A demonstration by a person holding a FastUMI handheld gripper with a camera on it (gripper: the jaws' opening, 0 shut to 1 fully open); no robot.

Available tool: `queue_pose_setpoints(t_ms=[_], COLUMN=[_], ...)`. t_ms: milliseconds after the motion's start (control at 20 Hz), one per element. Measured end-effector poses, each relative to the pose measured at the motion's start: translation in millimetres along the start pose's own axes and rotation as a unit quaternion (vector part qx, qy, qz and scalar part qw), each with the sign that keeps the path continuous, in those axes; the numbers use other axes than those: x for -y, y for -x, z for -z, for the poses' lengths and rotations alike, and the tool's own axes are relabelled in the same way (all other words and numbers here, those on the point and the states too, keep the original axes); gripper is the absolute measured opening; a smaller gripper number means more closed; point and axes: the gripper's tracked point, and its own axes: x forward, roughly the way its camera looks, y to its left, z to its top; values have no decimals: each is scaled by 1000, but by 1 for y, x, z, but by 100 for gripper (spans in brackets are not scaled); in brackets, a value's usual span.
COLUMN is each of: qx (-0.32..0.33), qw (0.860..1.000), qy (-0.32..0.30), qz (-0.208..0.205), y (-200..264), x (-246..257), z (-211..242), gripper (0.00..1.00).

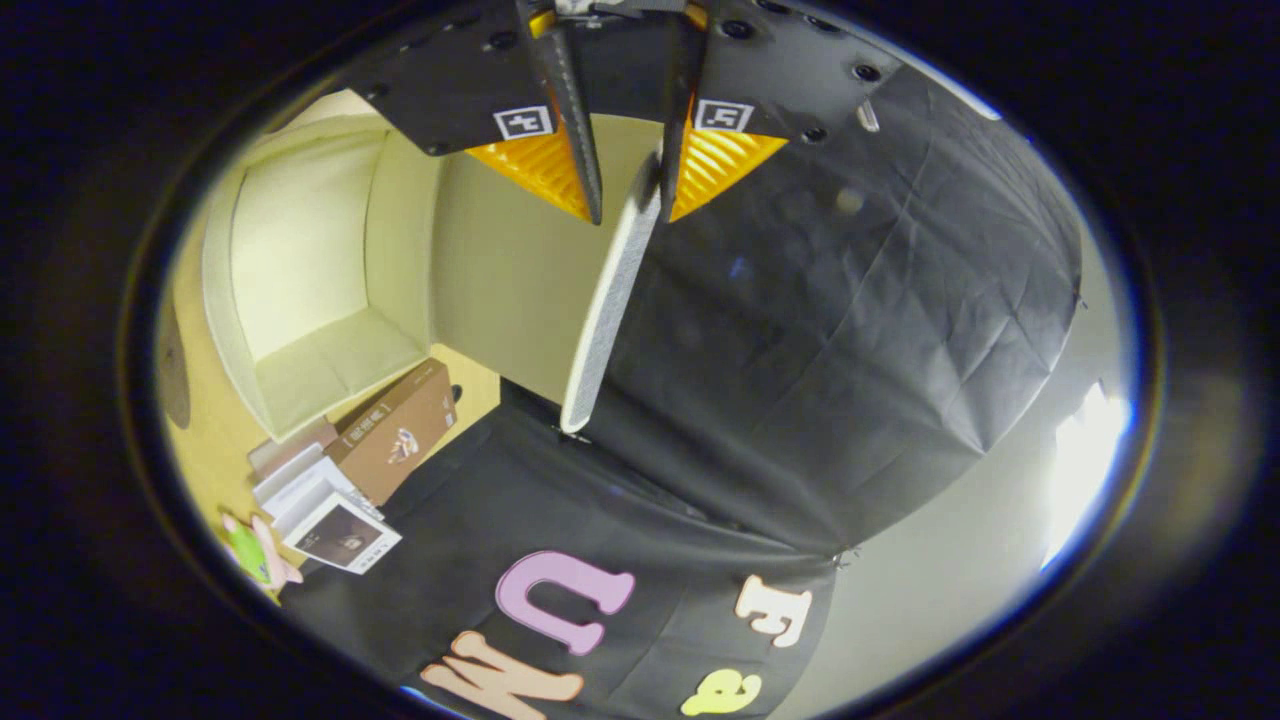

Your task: Open the storage box then place both shoes into the box .Put the left shoe in first, then the right shoe, with the right side of both shoes facing outward in a uniform manner.

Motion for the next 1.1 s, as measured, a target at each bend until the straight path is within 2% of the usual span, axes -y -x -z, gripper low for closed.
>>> queue_pose_setpoints(t_ms=[250,500,700,900,1100], qx=[0,25,54,90,117], qw=[1000,999,997,990,975], qy=[21,20,29,46,75], qz=[11,20,49,102,172], y=[-5,14,40,80,127], x=[5,20,47,89,142], z=[5,-19,-48,-82,-112], gripper=[99,99,99,99,99])
